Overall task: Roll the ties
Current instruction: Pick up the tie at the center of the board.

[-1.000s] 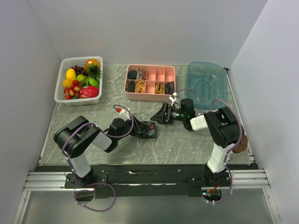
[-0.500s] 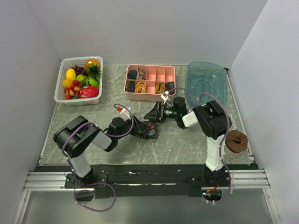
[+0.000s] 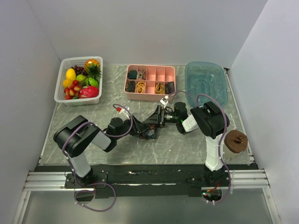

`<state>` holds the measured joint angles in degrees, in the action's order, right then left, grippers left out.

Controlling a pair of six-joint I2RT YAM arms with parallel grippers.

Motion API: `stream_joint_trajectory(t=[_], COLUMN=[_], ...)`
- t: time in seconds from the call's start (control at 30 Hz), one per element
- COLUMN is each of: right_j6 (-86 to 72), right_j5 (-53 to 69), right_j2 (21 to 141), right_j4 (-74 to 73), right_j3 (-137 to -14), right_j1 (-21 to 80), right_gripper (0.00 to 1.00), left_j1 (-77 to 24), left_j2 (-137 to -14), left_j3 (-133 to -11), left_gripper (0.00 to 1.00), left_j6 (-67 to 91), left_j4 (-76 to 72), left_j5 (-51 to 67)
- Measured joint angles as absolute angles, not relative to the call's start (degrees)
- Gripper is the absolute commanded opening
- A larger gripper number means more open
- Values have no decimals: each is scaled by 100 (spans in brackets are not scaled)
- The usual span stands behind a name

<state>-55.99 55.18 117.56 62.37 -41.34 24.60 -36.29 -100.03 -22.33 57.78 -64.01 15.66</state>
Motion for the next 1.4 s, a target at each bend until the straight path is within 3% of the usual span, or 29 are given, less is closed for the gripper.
stream_joint_trajectory(t=[0.5, 0.8, 1.1, 1.23, 1.4], right_j6=[-6530, -6335, -6458, -6661, -6860], right_j5=[5813, 5808, 5784, 5784, 5798], right_j2=[12125, 12119, 12186, 12267, 12276], right_j4=[7524, 7511, 7494, 7509, 7535], right_j3=[-3828, -3747, -3675, -3675, -3669], right_j1=[2462, 2561, 2676, 2676, 2676], right_gripper=[89, 77, 44, 13, 0], left_j1=[-3258, -3242, -3227, -3225, -3194], left_j2=[-10390, -10388, -10388, -10388, -10388], left_j3=[-1957, -1957, -1957, -1957, -1955], left_gripper=[1, 1, 1, 1, 1], left_j6=[6125, 6134, 6248, 6263, 6226], left_j4=[-7203, -7290, -7306, -7258, -7185], left_j5=[1761, 1815, 1857, 1859, 1800])
